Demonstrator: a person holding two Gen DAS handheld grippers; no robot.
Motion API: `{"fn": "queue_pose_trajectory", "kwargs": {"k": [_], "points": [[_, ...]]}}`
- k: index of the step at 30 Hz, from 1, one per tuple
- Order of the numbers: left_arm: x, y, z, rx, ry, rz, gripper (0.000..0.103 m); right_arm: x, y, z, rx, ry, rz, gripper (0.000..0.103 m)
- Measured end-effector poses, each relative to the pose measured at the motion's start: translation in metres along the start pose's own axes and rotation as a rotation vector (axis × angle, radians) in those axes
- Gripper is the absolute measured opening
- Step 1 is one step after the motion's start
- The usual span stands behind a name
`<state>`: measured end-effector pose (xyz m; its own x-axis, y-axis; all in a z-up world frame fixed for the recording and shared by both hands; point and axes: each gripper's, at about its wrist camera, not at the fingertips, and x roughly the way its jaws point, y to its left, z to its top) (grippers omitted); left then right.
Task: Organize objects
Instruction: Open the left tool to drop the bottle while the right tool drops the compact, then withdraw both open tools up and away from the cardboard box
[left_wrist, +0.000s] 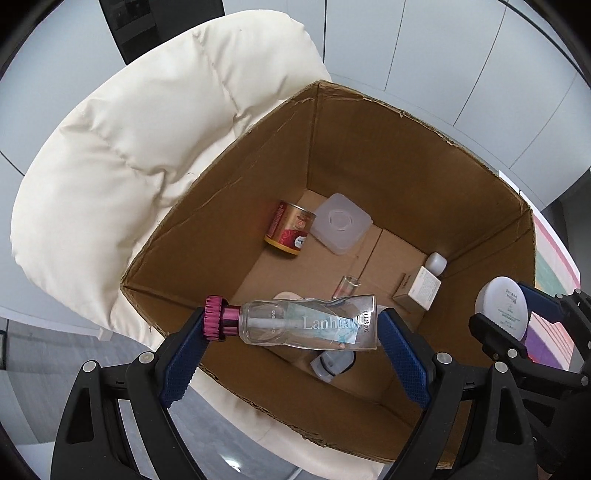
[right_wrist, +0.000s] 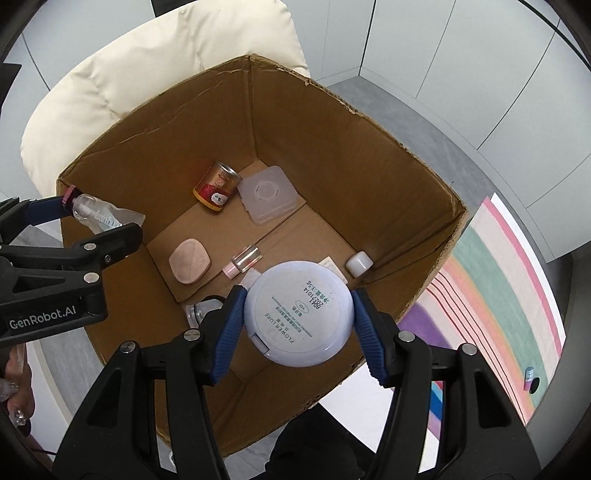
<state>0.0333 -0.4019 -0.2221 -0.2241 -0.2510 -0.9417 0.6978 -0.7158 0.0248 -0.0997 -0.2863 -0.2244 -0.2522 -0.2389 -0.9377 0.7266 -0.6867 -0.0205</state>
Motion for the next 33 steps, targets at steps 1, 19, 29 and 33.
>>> {"fn": "queue_pose_trajectory", "kwargs": {"k": [1, 19, 29, 33], "points": [[0.000, 0.000, 0.000, -0.001, 0.001, -0.004, 0.090, 0.000, 0.000, 0.000, 0.000, 0.002, 0.000, 0.060], [-0.030, 0.009, 0.001, -0.068, -0.066, -0.016, 0.100, -0.031, -0.012, 0.000, 0.056, -0.072, 0.017, 0.097], [-0.044, 0.000, -0.006, -0.049, -0.103, -0.013, 0.100, -0.046, -0.022, -0.012, 0.084, -0.070, 0.024, 0.097], [-0.048, -0.002, -0.009, -0.045, -0.105, -0.005, 0.100, -0.050, -0.025, -0.015, 0.095, -0.069, 0.017, 0.097]]}}
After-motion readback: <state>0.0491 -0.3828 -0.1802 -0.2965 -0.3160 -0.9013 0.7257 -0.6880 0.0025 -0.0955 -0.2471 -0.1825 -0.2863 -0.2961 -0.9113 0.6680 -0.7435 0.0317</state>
